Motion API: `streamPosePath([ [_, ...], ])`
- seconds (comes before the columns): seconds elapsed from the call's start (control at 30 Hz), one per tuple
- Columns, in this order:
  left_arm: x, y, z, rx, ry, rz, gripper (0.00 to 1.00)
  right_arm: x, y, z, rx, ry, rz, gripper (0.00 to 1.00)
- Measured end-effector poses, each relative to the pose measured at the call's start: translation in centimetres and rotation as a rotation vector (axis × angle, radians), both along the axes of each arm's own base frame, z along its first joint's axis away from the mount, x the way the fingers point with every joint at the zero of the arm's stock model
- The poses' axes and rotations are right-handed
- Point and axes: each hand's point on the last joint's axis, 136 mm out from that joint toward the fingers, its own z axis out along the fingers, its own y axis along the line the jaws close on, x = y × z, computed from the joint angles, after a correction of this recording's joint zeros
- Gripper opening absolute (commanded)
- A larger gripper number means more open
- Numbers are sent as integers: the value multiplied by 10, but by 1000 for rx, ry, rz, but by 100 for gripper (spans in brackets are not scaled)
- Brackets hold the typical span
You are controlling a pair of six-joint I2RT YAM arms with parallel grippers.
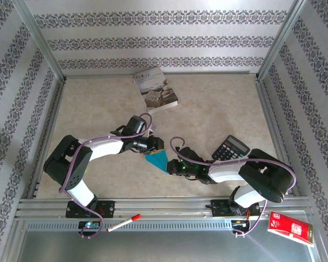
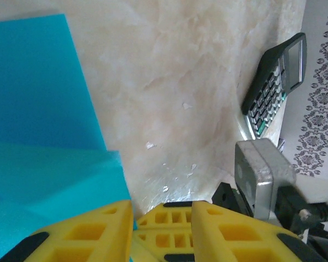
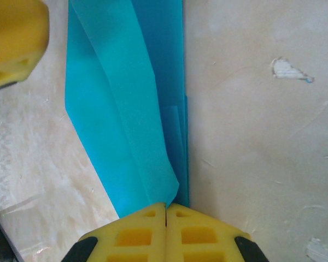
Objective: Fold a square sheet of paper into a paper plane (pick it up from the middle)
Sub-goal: Perform the fourth fold on the wing at the bottom-center of the table.
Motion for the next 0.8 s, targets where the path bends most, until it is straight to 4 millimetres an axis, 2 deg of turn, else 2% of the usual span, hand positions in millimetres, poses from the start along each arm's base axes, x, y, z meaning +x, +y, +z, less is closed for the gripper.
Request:
streamPosePath([
  [0.27,-7,5,-19,37,51,-1,30,0,0,0,-4,-4,-6,6],
  [0.47,-3,2,-37,64,88,-7,30,1,-1,0,-4,-7,-8,7],
  [0.8,0,0,-39,65,85,-15,30,1,-1,0,-3,-8,-8,9],
])
